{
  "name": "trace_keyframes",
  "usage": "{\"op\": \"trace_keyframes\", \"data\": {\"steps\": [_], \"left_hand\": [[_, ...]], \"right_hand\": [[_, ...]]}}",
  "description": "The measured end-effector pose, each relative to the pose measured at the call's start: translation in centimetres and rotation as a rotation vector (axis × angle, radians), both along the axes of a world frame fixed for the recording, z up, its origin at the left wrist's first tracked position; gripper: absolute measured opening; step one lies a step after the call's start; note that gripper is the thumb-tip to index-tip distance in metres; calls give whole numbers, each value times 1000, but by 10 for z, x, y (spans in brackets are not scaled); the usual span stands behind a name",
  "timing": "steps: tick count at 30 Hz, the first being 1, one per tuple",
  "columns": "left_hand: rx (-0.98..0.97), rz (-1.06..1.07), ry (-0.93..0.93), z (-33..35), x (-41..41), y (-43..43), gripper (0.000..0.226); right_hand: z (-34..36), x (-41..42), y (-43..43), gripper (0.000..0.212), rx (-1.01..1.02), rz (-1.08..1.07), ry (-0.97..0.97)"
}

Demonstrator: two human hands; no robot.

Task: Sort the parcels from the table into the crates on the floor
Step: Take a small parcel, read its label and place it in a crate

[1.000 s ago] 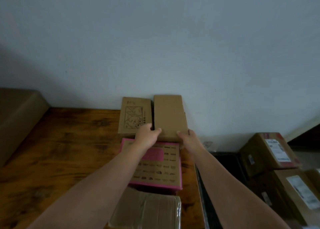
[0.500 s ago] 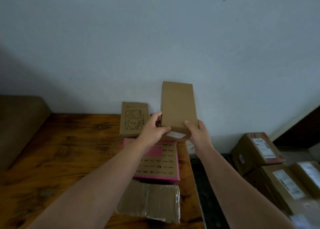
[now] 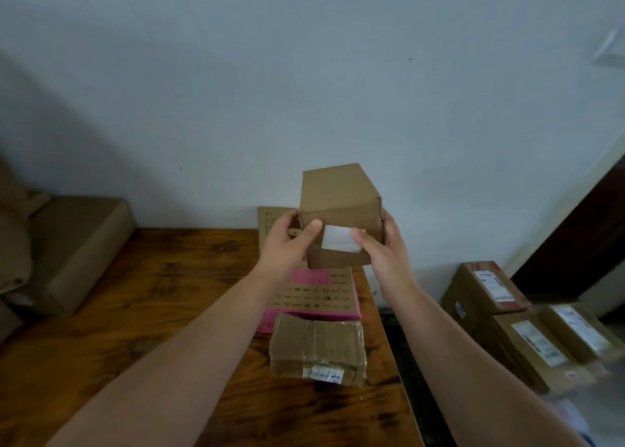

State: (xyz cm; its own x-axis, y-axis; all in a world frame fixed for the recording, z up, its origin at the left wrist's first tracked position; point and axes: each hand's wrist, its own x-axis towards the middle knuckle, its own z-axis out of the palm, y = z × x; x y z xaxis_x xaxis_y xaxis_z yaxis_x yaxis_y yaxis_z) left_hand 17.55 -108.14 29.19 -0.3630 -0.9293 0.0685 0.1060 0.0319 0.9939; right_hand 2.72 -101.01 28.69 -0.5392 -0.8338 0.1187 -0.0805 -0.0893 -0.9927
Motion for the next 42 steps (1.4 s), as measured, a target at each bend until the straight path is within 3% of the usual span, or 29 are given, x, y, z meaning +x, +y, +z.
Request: {"op": "trace_keyframes", "data": {"steps": [2,4,9,13,15,18,20,25,28,30,31,36,39,42], "left_hand": [[-3,-2,19,8,11,5,33],[3,-17,2,15,20,9,39],[-35,-303,-75,32,41,11,91],[-147,-391,-237,44,44,9,132],[-177,-392,-291,47,42,8,125],[-187,-314,-268,50,40,8,85],[-160,-249,-211,51,41,7,75],[-72,-156,-142,54,47,3,98],[8,-70,-69,47,46,2,78],[108,-48,-11,45,46,2,65],[150,-57,-9,44,46,3,65],[225,-126,-9,41,48,12,58],[213,-213,1,33,50,21,77],[136,-297,-112,18,44,30,97]], "right_hand": [[3,8,7,51,-27,-5,14],[9,15,12,43,-42,-11,-13],[34,21,9,13,34,-123,-291],[51,12,4,20,148,-128,-228],[59,8,5,24,184,-98,-211],[64,1,9,28,262,-26,-219],[68,-2,12,32,327,49,-252],[86,-4,17,50,373,222,-156],[84,-2,23,73,327,351,-133],[74,1,29,65,253,449,-160],[66,2,32,63,221,483,-154],[33,5,32,95,172,464,-137],[26,2,35,89,133,414,-168],[21,-4,43,80,131,319,-234]]}}
